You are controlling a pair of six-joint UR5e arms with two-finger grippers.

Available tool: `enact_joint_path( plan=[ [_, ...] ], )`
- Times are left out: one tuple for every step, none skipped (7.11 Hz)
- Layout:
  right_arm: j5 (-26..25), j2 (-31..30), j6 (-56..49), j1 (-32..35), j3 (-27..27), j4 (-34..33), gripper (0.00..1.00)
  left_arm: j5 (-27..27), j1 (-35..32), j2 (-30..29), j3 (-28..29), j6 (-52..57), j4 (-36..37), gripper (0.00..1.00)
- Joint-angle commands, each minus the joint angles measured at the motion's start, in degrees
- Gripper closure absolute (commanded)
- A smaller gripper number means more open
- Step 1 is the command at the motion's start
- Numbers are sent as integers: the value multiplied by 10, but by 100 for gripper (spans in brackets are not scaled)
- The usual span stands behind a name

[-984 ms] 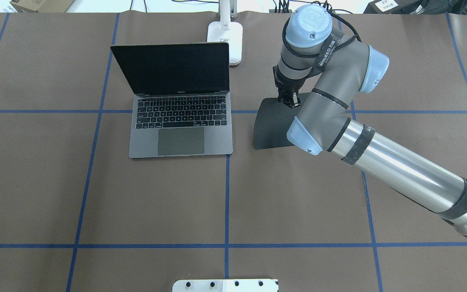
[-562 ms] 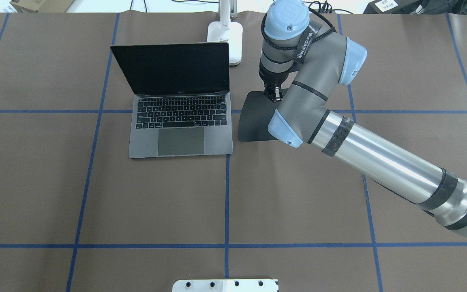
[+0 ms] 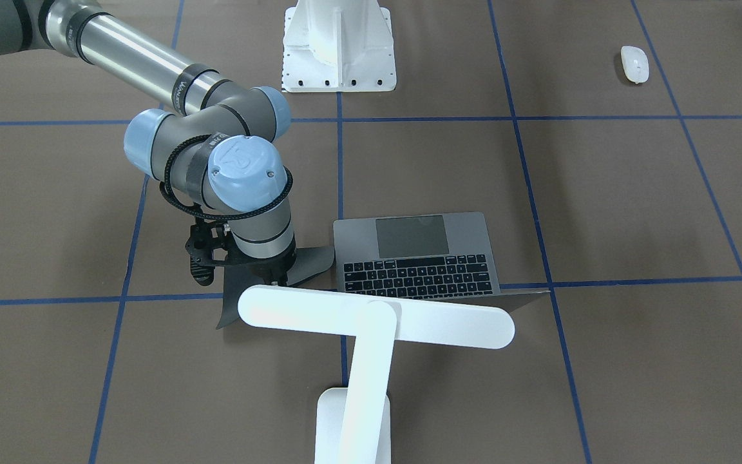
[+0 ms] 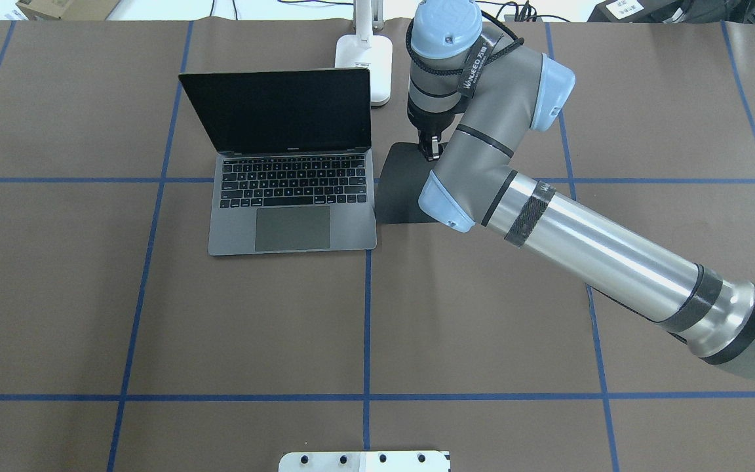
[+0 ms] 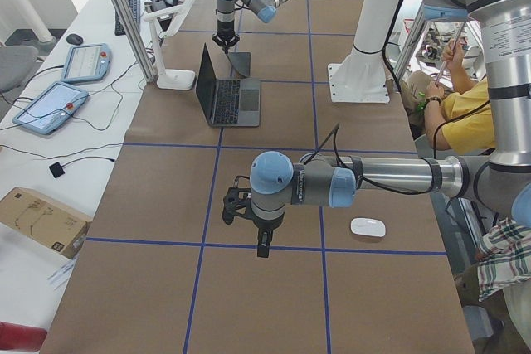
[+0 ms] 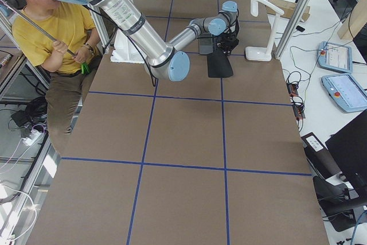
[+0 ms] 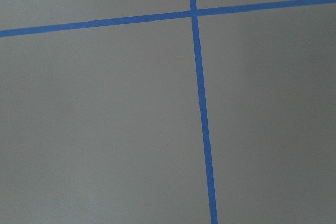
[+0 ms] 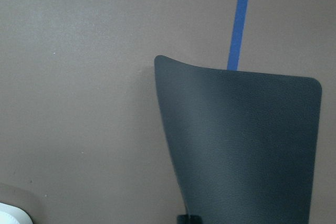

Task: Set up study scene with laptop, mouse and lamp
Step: 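Lower the mouse pad flat beside the laptop with the right gripper, then open the right gripper and withdraw it away from the mouse pad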

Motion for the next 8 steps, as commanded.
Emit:
enact_joint_path(
  plan=[
    [3, -1, -19, 0, 9, 1, 0, -1, 0, -6, -4, -3, 0, 0],
    [4, -5, -63, 1, 27, -1, 0, -2, 0, -7, -8, -3, -1, 0],
    [7, -21, -108, 2, 52, -2, 0, -2, -1, -7, -14, 1, -5, 0],
    [9, -53, -205, 8, 92, -3, 0, -2, -1, -8, -38, -2, -23, 0],
    [10, -107, -352, 18, 145, -3, 0, -2, 1, -24, -47, -5, -26, 0],
    [24, -152, -474, 39, 188, -7, 0, -6, 1, -47, -38, -5, -12, 0],
    [58, -197, -541, 68, 221, -7, 0, -8, 1, -46, -47, -4, -14, 0],
    [84, -230, -634, 101, 244, -18, 0, -16, 1, -44, -48, -4, -19, 0]
  ],
)
